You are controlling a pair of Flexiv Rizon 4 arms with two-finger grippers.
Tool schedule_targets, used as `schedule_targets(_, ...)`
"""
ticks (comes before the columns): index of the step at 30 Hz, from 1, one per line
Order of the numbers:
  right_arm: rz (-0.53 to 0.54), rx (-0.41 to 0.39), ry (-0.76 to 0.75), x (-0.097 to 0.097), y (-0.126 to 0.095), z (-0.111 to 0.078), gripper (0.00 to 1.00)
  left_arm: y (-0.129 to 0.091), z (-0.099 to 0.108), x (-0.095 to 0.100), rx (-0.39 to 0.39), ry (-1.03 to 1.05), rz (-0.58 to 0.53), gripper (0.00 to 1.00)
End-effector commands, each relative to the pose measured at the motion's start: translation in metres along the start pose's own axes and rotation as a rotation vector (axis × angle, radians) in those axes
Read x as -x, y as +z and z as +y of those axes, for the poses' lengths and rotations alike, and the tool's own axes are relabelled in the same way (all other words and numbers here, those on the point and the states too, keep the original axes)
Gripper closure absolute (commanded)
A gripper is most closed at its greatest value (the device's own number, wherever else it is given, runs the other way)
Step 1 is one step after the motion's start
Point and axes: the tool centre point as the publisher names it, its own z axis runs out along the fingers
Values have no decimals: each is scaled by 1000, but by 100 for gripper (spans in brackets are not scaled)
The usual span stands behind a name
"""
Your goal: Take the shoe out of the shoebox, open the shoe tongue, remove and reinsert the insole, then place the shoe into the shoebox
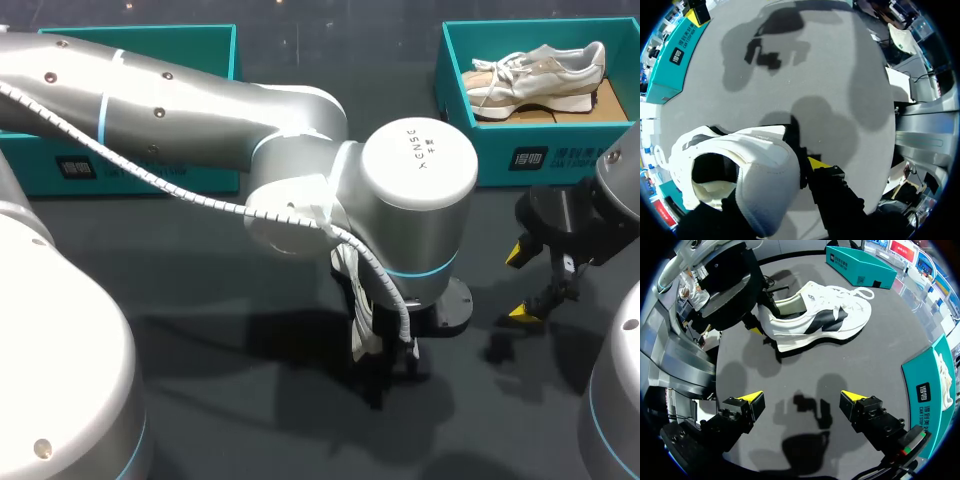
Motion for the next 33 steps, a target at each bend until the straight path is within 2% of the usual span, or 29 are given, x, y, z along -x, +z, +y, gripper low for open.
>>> schedule_targets(1,-3,-1,0,-2,0,-1,0,-43,18,7,-11,26,-30,100)
schedule_targets(6,-3,-1,0,-2,0,-1,0,-79,30,23,-31,90,-30,100)
schedule_targets(16,-3,-1,0,-2,0,-1,0,-150,52,56,-15,134,-35,100)
schedule_targets(22,-3,-1,0,-2,0,-1,0,-181,79,81,4,83,-48,100)
schedule_targets(24,-3,-1,0,-2,0,-1,0,-190,91,91,-12,78,-32,100)
schedule_targets(33,-3,-1,0,-2,0,-1,0,-220,141,130,-25,36,-23,100)
